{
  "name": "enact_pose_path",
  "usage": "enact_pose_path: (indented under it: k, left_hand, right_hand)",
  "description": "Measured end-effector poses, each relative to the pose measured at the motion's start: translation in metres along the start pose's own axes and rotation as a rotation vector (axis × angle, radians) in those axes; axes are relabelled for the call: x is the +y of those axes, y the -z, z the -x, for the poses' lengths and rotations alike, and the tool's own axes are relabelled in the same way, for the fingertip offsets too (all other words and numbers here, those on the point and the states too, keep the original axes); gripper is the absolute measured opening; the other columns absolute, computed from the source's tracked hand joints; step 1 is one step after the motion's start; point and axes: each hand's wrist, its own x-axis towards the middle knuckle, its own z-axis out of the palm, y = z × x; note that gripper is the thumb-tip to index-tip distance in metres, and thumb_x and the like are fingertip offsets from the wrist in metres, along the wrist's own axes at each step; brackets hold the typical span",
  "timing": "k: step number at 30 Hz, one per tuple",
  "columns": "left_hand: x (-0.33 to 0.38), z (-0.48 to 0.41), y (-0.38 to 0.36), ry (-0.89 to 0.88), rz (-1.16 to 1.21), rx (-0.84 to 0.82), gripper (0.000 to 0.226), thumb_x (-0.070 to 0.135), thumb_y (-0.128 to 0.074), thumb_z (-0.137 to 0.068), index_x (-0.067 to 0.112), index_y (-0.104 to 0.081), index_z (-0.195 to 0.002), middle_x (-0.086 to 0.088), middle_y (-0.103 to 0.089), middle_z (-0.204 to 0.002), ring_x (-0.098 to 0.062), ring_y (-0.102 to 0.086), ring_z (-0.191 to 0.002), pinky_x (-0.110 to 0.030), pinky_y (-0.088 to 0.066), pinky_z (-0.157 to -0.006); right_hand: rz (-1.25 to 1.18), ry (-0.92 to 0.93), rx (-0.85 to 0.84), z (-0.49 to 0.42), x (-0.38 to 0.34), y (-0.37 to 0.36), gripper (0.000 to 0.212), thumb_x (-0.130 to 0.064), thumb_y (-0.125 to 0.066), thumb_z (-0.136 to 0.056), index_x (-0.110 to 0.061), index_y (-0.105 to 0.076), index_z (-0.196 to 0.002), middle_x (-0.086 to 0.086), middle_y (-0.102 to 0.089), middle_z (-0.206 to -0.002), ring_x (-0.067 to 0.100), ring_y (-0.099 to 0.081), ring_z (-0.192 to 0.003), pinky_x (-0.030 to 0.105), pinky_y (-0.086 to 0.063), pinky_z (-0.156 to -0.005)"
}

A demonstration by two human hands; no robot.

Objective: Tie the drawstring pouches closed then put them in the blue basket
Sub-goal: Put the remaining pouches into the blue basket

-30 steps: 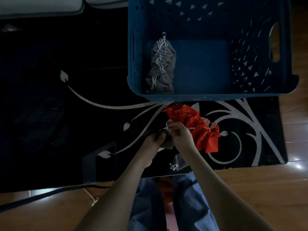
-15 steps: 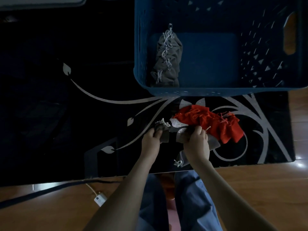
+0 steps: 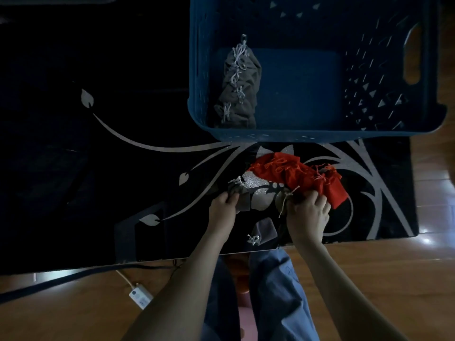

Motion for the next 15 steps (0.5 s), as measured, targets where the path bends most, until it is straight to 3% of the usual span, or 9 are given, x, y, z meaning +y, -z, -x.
enact_pose_path:
  k: [2, 5, 9, 11, 13, 15]
  left_hand:
    - [0.003, 0.001, -0.006, 0.050, 0.000, -0.047, 0.021, 0.017, -0.045, -0.100, 0.007, -0.058, -0.113, -0.013, -0.061, -0.115, -0.017, -0.061, -0.091, -0.028, -0.052, -0.078]
    - [0.012, 0.000, -0.009, 0.097, -0.024, -0.071, 0.029, 0.018, -0.040, -0.102, 0.004, -0.051, -0.125, -0.008, -0.055, -0.115, -0.014, -0.057, -0.092, -0.029, -0.054, -0.081]
    - [0.012, -0.001, -0.006, 0.054, -0.120, -0.050, 0.027, 0.019, -0.042, -0.101, 0.003, -0.056, -0.117, -0.013, -0.061, -0.109, -0.015, -0.060, -0.080, -0.041, -0.053, -0.089]
    - [0.009, 0.001, -0.005, 0.035, -0.118, -0.058, 0.022, 0.017, -0.042, -0.101, 0.005, -0.059, -0.109, -0.013, -0.063, -0.108, -0.016, -0.062, -0.083, -0.034, -0.055, -0.084]
    - [0.011, 0.004, -0.006, 0.047, -0.037, -0.098, 0.019, 0.010, -0.041, -0.100, 0.010, -0.060, -0.097, -0.010, -0.065, -0.097, -0.011, -0.063, -0.076, -0.021, -0.054, -0.071]
    - [0.018, 0.009, -0.010, 0.081, 0.006, -0.170, 0.023, 0.003, -0.041, -0.097, 0.011, -0.062, -0.102, -0.005, -0.066, -0.089, -0.010, -0.064, -0.075, -0.016, -0.053, -0.064]
  right_hand:
    - [0.067, 0.051, -0.099, -0.003, 0.008, -0.001, 0.031, -0.021, -0.056, -0.091, -0.005, -0.049, -0.117, 0.016, -0.043, -0.126, 0.035, -0.034, -0.117, 0.046, -0.028, -0.097]
    - [0.025, 0.184, -0.119, -0.008, 0.011, 0.001, 0.022, -0.021, -0.063, -0.087, -0.012, -0.057, -0.107, 0.007, -0.052, -0.114, 0.028, -0.039, -0.109, 0.040, -0.028, -0.092]
    - [-0.582, 0.103, -0.309, -0.001, -0.004, 0.016, 0.012, -0.003, -0.065, -0.084, -0.008, -0.055, -0.088, -0.004, -0.062, -0.082, 0.010, -0.062, -0.078, 0.015, -0.045, -0.065]
    - [-0.650, 0.100, -0.387, 0.003, -0.014, 0.014, 0.014, 0.003, -0.063, -0.083, -0.008, -0.055, -0.086, -0.004, -0.060, -0.079, 0.011, -0.060, -0.074, 0.012, -0.046, -0.062]
    - [-0.621, 0.142, -0.466, 0.006, -0.026, 0.007, 0.020, 0.007, -0.063, -0.081, -0.012, -0.056, -0.084, -0.005, -0.060, -0.080, 0.011, -0.059, -0.076, 0.021, -0.048, -0.071]
    - [-0.601, 0.170, -0.496, 0.008, -0.036, -0.001, 0.029, 0.007, -0.063, -0.081, -0.021, -0.055, -0.079, -0.008, -0.062, -0.076, 0.005, -0.061, -0.071, 0.021, -0.050, -0.069]
